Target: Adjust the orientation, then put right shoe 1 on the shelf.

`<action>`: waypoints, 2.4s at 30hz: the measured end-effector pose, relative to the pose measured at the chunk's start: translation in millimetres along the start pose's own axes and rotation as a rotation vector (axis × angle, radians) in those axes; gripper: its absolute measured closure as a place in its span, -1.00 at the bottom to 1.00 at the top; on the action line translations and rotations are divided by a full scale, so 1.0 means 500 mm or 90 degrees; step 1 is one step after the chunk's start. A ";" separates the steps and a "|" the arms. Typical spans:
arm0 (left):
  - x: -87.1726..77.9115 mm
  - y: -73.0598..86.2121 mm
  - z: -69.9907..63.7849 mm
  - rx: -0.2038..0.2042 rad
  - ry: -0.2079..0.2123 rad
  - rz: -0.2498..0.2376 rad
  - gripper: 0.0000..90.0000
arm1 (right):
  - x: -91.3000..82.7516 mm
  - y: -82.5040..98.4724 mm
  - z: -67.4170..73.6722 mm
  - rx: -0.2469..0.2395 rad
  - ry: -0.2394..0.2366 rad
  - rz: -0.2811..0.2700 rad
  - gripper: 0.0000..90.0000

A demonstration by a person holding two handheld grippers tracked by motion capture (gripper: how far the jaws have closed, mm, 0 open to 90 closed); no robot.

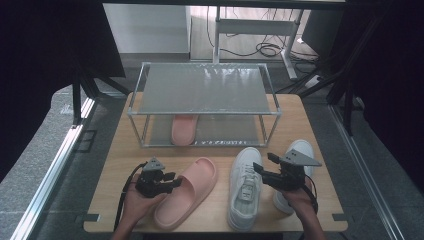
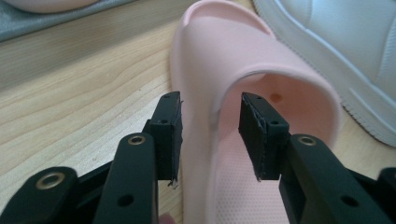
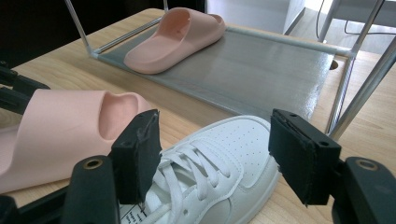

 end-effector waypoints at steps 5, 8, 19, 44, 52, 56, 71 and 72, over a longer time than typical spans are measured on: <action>0.011 0.004 0.003 -0.006 -0.001 0.005 0.34 | 0.001 0.000 -0.001 0.002 -0.001 0.000 -0.23; 0.018 0.007 0.003 -0.005 -0.008 0.006 0.35 | 0.002 -0.001 -0.001 0.001 -0.002 0.000 -0.23; 0.047 -0.001 0.007 -0.003 -0.021 0.001 0.51 | 0.003 -0.002 0.002 -0.002 -0.003 -0.001 -0.23; 0.048 -0.030 -0.001 0.005 -0.084 -0.040 0.87 | -0.002 -0.001 -0.001 -0.001 0.002 0.000 -0.23; 0.046 -0.062 -0.009 -0.001 -0.070 -0.055 0.87 | -0.003 -0.003 0.000 -0.001 0.000 -0.001 -0.23; 0.056 -0.083 -0.018 -0.006 -0.058 -0.063 0.87 | -0.003 -0.002 -0.002 0.000 0.003 -0.002 -0.23; 0.133 -0.176 -0.022 -0.045 -0.089 -0.101 0.87 | -0.001 -0.002 -0.001 0.000 -0.002 0.000 -0.23; 0.139 -0.182 -0.023 -0.045 -0.095 -0.104 0.87 | 0.000 -0.002 -0.001 0.002 -0.002 -0.001 -0.23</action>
Point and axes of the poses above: each handheld gripper's, and its own axes: x roughly forward along the jaws, y roughly out of its underside, z roughly to its left, the point moved 8 cm from there along x, roughly forward along the jaws, and after that the axes turned 13 degrees about -x, right-handed, at the moved point
